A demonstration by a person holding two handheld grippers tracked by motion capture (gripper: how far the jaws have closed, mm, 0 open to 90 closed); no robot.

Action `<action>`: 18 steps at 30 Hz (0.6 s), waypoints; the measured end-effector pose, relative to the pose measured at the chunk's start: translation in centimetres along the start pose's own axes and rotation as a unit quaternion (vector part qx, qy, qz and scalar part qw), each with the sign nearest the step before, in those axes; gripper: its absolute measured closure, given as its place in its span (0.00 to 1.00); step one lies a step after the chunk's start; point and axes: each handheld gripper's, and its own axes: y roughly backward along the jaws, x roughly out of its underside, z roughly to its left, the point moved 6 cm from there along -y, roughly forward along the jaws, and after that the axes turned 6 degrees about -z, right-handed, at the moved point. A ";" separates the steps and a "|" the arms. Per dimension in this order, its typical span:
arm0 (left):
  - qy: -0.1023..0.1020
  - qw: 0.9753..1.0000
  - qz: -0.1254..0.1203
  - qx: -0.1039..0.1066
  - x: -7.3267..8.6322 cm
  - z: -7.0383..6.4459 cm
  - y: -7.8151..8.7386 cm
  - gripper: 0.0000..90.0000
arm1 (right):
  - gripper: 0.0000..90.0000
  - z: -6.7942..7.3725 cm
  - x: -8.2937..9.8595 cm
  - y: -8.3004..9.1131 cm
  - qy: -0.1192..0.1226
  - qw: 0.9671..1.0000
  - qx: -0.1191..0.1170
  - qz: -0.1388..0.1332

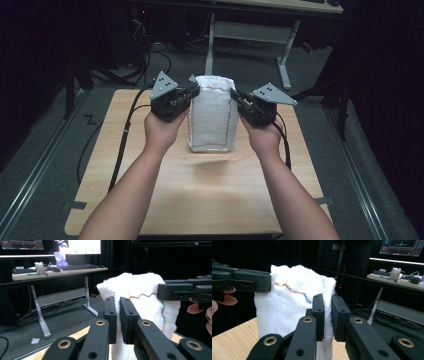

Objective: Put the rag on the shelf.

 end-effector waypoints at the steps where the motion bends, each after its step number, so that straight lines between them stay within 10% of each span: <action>1: 0.000 1.000 0.000 0.000 0.0 0.0 0.0 0.94 | 0.92 0.0 0.0 0.0 0.000 1.000 0.000 0.000; 18: 0.001 1.000 -0.001 -0.021 -1.7 3.0 -3.8 0.94 | 0.92 -2.9 -1.2 -3.8 -0.036 0.999 -0.006 0.002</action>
